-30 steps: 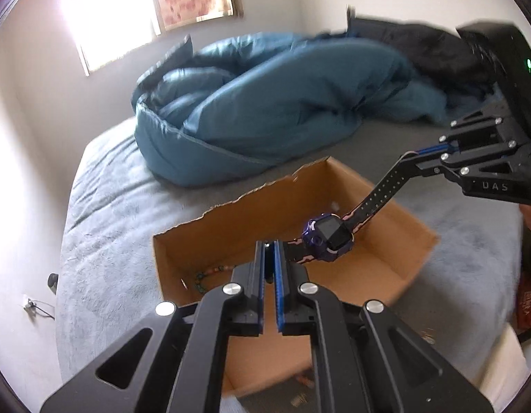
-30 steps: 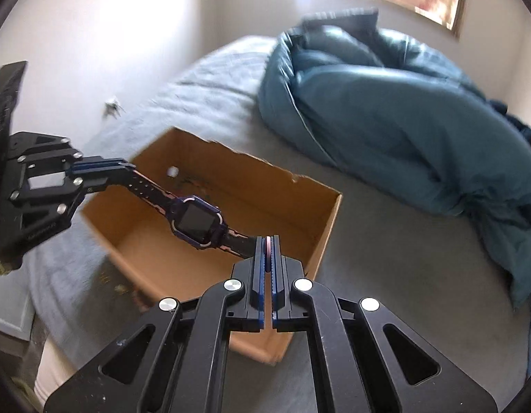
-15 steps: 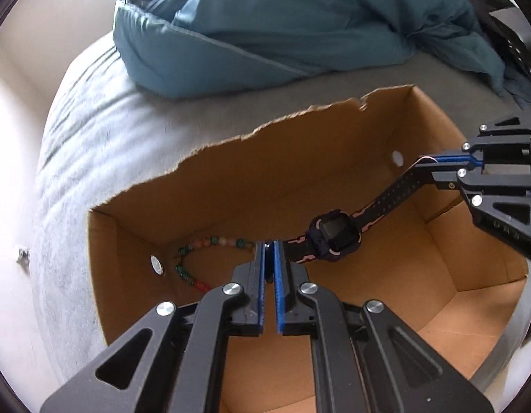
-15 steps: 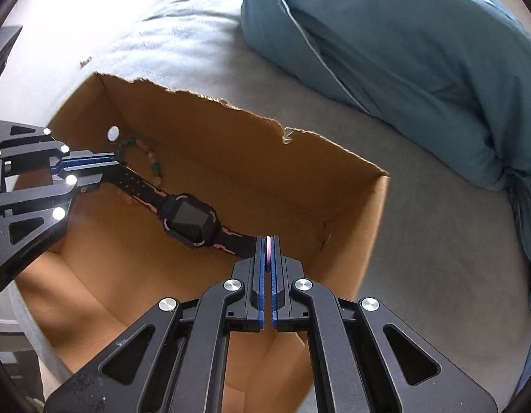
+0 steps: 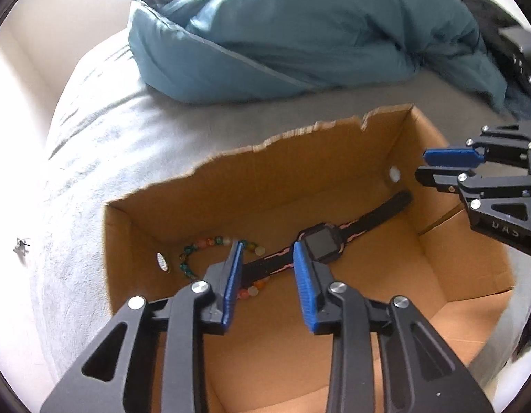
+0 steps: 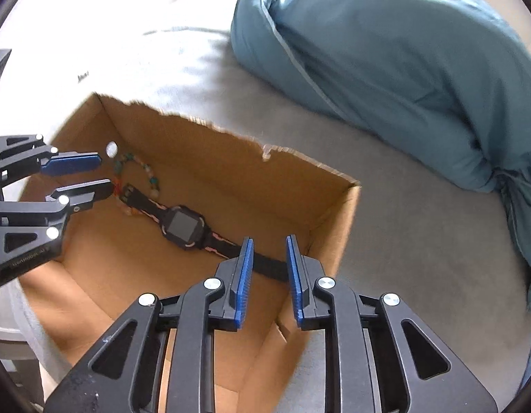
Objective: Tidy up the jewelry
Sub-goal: 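Lower the smartwatch into the box and open both grippers, then withdraw both grippers from the box back toward the remaining jewelry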
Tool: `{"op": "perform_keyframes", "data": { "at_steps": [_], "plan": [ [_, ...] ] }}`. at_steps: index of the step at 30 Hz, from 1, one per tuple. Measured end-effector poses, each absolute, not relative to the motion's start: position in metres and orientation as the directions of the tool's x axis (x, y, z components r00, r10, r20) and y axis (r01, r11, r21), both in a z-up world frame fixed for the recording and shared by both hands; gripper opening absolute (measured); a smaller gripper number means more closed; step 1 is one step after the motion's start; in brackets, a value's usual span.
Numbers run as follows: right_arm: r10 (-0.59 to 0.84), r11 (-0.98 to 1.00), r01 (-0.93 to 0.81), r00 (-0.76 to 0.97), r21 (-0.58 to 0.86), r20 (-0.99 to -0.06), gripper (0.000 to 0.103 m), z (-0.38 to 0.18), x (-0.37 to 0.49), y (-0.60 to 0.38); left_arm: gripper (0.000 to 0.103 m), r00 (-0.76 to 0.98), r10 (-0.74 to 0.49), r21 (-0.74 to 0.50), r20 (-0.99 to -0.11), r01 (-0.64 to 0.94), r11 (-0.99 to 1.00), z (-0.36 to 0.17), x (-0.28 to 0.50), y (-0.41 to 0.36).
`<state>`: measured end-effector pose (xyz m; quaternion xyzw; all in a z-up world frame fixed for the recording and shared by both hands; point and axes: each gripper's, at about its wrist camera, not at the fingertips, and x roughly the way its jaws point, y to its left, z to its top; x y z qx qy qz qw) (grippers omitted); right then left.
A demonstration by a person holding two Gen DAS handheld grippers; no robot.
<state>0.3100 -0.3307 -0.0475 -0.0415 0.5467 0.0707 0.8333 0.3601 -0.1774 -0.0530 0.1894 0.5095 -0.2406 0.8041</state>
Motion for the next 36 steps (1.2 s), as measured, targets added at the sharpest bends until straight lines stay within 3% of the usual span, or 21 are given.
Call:
{"op": "perform_keyframes", "data": {
  "at_steps": [11,16,28,36],
  "plan": [
    [0.126,0.991,-0.107,0.612,0.076,-0.781,0.031,0.034,0.210,-0.366,0.030,0.573,-0.353,0.023,-0.740,0.546,0.837,0.048,0.267,-0.092],
    [0.125,0.992,-0.108,0.687,0.070,-0.716,0.033,0.047,0.131,-0.369,0.031,0.647,-0.364,0.066,-0.670,0.540,0.839,0.062,0.207,-0.043],
    [0.180,0.983,-0.103,0.699,0.152,-0.692,0.034,-0.029,0.006,-0.333,0.032,0.626,-0.397,0.012,-0.671,0.545,0.839,-0.002,0.109,0.018],
    [0.234,0.967,-0.230,0.628,0.110,-0.742,0.034,-0.073,0.007,-0.293,0.032,0.554,-0.429,-0.013,-0.714,0.602,0.799,-0.061,0.103,-0.002]
  ]
}}
